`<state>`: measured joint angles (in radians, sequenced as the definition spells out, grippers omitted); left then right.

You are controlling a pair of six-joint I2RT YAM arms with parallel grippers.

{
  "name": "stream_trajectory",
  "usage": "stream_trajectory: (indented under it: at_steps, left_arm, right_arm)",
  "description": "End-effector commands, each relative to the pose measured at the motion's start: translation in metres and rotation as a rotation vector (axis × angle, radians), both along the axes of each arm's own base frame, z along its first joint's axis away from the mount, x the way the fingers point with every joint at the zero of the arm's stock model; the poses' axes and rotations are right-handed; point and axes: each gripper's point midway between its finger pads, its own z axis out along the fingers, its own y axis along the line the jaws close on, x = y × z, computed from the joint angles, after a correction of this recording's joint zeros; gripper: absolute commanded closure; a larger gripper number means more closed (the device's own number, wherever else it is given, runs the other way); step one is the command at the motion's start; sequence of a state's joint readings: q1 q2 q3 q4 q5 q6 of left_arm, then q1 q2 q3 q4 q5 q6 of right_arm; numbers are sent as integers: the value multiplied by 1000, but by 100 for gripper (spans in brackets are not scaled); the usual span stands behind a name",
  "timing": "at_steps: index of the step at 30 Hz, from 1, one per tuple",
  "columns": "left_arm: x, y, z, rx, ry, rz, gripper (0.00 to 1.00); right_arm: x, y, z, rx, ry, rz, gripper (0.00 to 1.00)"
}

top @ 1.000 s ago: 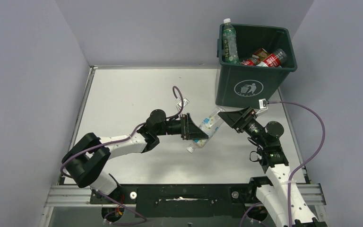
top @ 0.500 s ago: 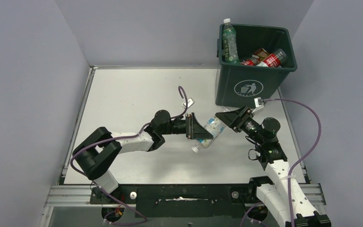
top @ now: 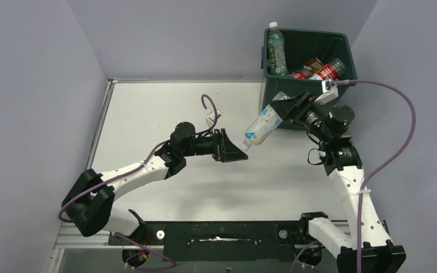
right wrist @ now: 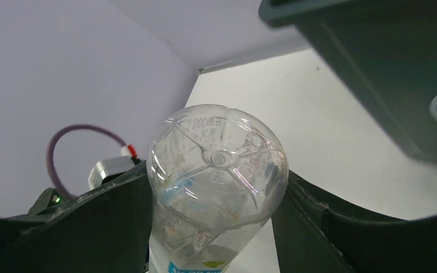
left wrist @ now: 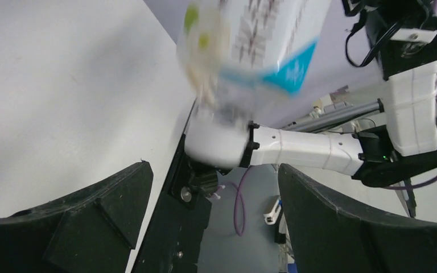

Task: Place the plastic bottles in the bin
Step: Pick up the plastic bottle at the center of the board, then place the plastic bottle in the trash bin.

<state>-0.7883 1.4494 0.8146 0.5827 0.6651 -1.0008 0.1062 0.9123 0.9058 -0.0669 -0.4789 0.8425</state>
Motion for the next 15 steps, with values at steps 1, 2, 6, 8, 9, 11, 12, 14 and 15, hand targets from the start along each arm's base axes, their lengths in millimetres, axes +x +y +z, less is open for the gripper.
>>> stream_trajectory:
  at_steps: [1,2,6,8,9,11,12,14,15]
  left_arm:
    - [18,31,25,79,-123,129,18]
    - [19,37,27,98,-138,150,18]
    - [20,60,31,131,-173,210,18]
    - [19,67,28,139,-170,223,18]
    - [18,70,27,140,-168,228,18]
    - [17,75,25,140,-168,235,17]
    - [16,76,24,141,-167,239,17]
    - [15,80,23,145,-165,246,17]
    - [15,82,23,146,-168,251,17]
  right_arm:
    - [38,-40,52,-62,-120,-125,46]
    - [47,-50,61,-49,-133,-142,46]
    - [76,-82,123,-29,-239,-211,46]
    - [86,-96,152,-19,-296,-243,45]
    - [93,-102,163,-14,-317,-257,45]
    - [102,-115,188,-5,-367,-286,45]
    - [107,-121,195,2,-384,-299,44]
    - [116,-133,210,10,-422,-326,44]
    - [121,-138,213,6,-430,-341,43]
